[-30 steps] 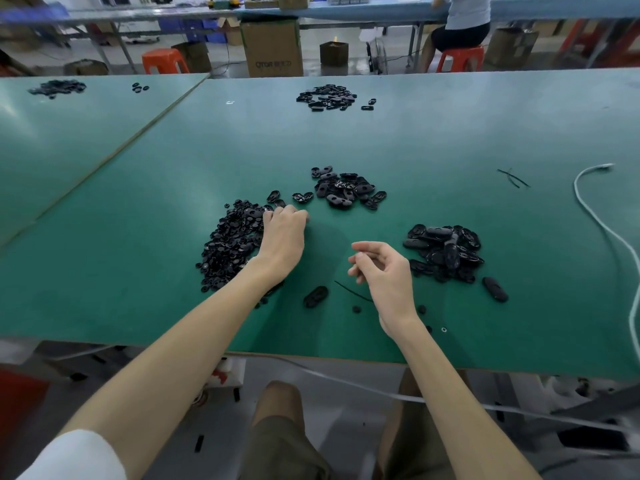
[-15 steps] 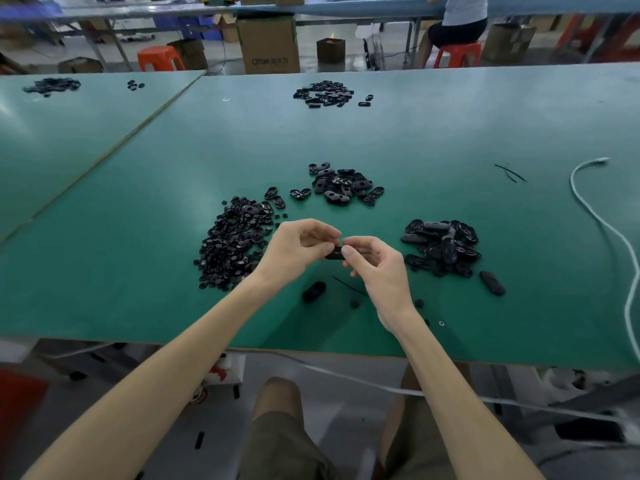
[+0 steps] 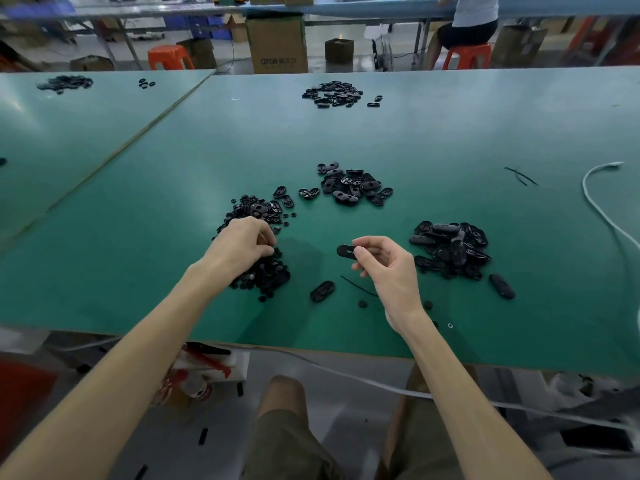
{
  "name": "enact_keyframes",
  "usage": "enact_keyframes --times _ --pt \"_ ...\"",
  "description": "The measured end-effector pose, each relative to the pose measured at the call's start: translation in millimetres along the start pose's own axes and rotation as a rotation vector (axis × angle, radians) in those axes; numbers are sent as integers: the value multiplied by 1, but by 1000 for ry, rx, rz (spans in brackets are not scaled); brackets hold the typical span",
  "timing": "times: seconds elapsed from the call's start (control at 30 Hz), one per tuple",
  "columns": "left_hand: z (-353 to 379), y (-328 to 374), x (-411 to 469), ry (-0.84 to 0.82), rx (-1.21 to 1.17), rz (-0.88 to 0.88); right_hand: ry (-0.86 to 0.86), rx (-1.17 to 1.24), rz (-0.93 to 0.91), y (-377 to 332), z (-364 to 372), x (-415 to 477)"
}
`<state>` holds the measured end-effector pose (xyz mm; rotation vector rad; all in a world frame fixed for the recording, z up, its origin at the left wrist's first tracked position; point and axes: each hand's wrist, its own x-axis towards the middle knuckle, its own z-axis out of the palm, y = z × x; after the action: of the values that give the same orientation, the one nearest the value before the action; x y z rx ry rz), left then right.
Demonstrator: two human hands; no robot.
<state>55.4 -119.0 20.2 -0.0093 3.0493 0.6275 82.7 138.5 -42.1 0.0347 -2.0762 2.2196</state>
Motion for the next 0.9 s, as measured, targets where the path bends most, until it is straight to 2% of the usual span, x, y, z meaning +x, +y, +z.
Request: enact_keyframes --times 0.4,0.53,0.7,0.9 --pt "8 9 -1 35 108 29 4 -14 8 0 -1 -1" --pt "10 20 -2 55 -188 -6 9 16 9 -3 1 -1" --pt "16 49 -11 -112 -612 116 -5 44 25 -6 2 -2" --pt "32 65 -11 -73 -691 147 -23 39 11 -8 2 -4"
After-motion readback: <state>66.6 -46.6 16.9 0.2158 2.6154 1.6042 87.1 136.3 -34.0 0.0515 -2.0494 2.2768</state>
